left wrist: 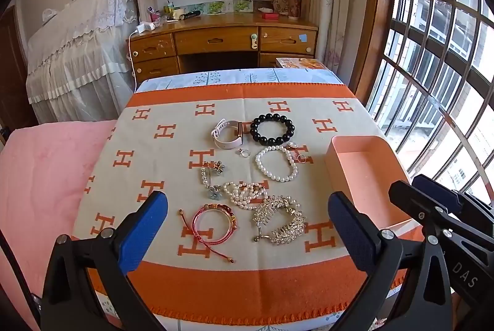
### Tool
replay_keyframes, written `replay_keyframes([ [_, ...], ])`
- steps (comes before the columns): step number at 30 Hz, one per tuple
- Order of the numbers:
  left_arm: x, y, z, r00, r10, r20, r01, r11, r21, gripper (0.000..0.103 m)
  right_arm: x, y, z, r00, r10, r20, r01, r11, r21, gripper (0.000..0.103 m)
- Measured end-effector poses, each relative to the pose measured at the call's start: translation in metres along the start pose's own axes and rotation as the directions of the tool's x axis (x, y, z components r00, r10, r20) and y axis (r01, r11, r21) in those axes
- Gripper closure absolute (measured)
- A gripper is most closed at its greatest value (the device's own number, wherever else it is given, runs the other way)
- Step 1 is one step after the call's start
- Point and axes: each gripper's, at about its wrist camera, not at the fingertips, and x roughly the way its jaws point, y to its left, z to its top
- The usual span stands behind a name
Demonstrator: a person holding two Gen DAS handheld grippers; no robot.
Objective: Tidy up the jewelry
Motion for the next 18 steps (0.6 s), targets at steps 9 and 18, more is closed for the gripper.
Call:
replay_keyframes([
  [9,0.0043,-0.0016,-0.0048,1.000,-0.002,-0.022,0.003,1.000,0.008,0.001,0.0022,-0.0039,-0.0003,1.000,0.001,-0.009,-0.001,1.000,0.010,0.060],
  [18,0.0049,-0.0044,-0.0035,1.000,0.004,-0.023,-0.004,1.000,0.007,0.001,0.0018,-0.0043,-0.0009,1.000,0.006,-0.009,-0.006,1.000,0.011,0.060],
])
